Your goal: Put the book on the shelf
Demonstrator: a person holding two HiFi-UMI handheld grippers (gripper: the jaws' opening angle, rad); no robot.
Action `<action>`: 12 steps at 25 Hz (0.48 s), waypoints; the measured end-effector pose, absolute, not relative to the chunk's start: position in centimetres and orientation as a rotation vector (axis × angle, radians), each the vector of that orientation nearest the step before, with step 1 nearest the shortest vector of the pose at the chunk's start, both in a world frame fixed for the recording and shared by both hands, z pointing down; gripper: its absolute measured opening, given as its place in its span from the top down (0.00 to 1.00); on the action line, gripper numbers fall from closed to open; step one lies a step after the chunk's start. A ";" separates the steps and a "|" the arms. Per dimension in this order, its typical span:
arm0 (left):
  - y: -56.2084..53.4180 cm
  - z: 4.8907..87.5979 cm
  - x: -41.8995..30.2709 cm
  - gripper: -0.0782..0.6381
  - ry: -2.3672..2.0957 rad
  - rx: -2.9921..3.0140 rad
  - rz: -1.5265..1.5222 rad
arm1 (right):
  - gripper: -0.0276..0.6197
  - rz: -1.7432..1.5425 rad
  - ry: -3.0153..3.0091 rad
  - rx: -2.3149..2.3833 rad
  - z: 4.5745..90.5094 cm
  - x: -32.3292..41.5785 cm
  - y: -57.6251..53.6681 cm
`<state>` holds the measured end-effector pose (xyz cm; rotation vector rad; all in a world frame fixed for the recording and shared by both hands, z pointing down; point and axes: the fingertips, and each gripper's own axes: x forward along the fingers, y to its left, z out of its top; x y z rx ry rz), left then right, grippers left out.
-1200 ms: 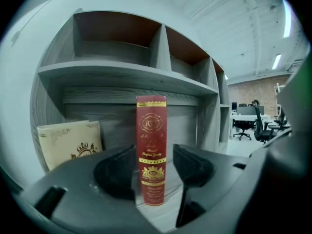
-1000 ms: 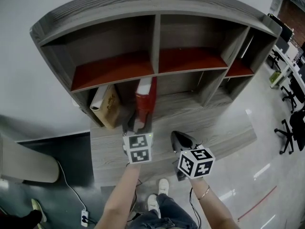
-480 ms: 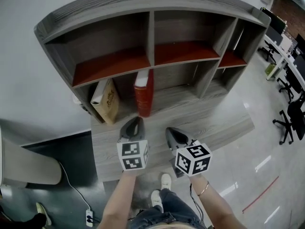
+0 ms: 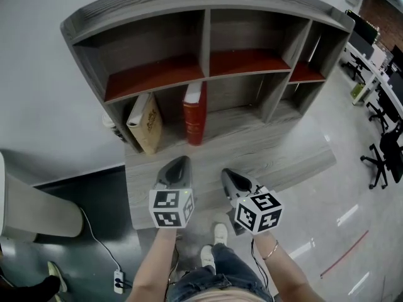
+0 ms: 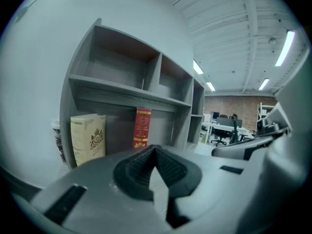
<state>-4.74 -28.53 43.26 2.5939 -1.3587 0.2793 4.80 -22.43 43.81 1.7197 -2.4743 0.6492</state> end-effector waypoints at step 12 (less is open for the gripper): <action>-23.2 42.7 -7.0 0.87 -1.235 2.555 0.213 | 0.95 0.630 -2.496 1.697 42.7 2.8 -18.9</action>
